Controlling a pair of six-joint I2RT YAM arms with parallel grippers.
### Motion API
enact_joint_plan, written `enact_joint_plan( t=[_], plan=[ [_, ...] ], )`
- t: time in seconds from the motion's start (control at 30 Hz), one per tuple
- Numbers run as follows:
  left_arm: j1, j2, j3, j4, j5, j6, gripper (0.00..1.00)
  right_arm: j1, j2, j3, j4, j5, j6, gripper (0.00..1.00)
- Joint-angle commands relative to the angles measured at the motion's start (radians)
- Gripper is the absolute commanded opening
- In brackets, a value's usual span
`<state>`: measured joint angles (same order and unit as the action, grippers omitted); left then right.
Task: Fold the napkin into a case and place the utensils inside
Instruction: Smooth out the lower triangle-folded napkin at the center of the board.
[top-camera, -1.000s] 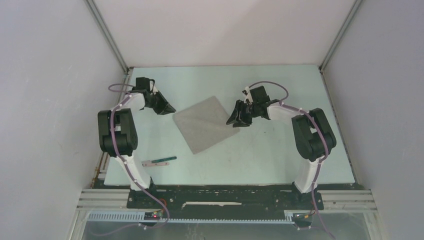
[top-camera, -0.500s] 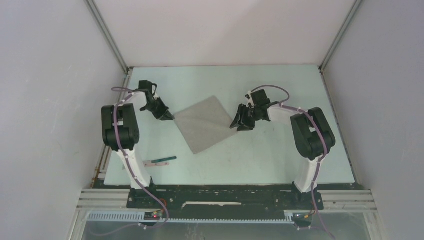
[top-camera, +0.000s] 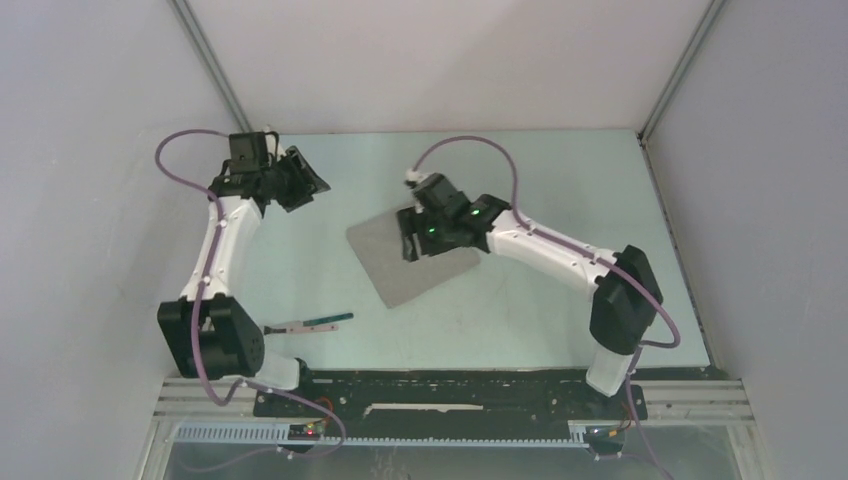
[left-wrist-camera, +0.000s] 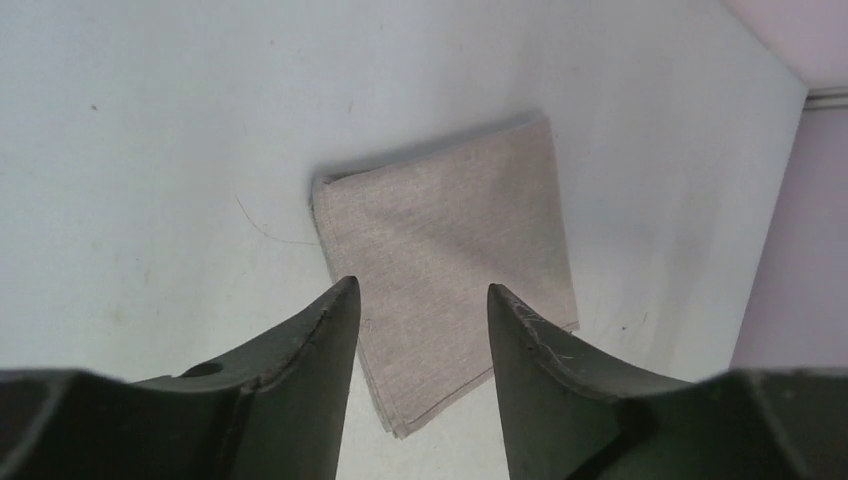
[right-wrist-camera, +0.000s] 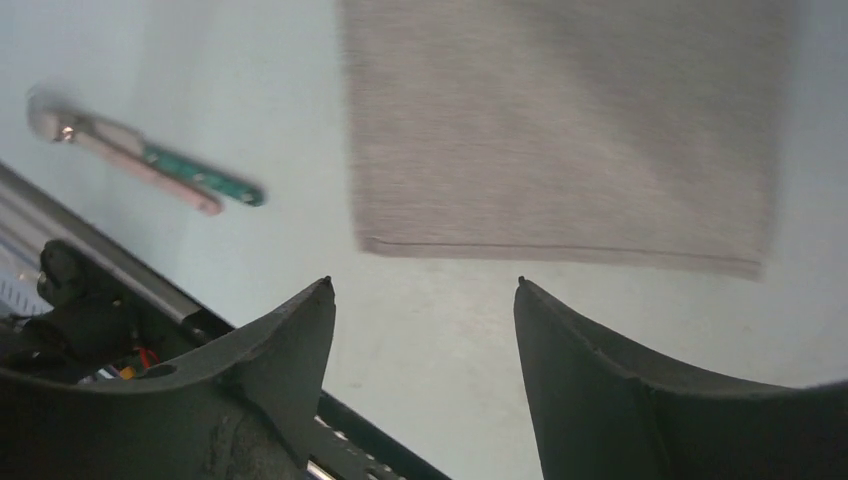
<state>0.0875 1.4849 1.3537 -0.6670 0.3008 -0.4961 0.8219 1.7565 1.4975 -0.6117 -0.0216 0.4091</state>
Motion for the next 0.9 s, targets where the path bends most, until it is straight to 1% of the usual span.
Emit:
enact_joint_plan(
  t=[0.0,0.03,0.13,0.17,0.23,0.3,0.37,0.43,0.57,0.73,0.87],
  plan=[
    [0.002,-0.052,-0.021,0.0,-0.068,0.045,0.59,0.163,0.114,0.179,-0.133,0.151,-0.051,0.72],
    [0.003,-0.055,-0.024,0.0,-0.067,0.047,0.64,0.19,0.158,0.219,-0.143,0.156,-0.053,0.7],
    [0.005,-0.061,-0.06,0.021,-0.086,0.039,0.66,0.236,0.253,0.303,-0.145,0.097,-0.047,0.59],
    [0.011,-0.052,-0.071,0.033,-0.055,0.031,0.66,0.248,0.283,0.328,-0.149,0.083,-0.046,0.57],
    [0.025,-0.022,-0.088,0.065,0.043,-0.006,0.65,0.273,0.339,0.374,-0.154,0.073,-0.06,0.59],
    [0.039,0.005,-0.098,0.083,0.123,-0.031,0.65,0.288,0.383,0.419,-0.167,0.072,-0.068,0.65],
    [0.058,0.002,-0.127,0.119,0.16,-0.055,0.65,0.293,0.412,0.438,-0.168,0.067,-0.057,0.71],
    [0.078,-0.002,-0.146,0.145,0.179,-0.074,0.66,0.294,0.434,0.437,-0.162,0.063,-0.052,0.73],
    [0.092,-0.005,-0.165,0.168,0.198,-0.089,0.67,0.293,0.468,0.438,-0.154,0.067,-0.05,0.73],
    [0.091,-0.005,-0.18,0.191,0.22,-0.102,0.67,0.29,0.519,0.478,-0.183,0.104,-0.064,0.66],
    [0.09,0.005,-0.192,0.208,0.229,-0.111,0.67,0.29,0.533,0.484,-0.2,0.135,-0.076,0.65]
  ],
)
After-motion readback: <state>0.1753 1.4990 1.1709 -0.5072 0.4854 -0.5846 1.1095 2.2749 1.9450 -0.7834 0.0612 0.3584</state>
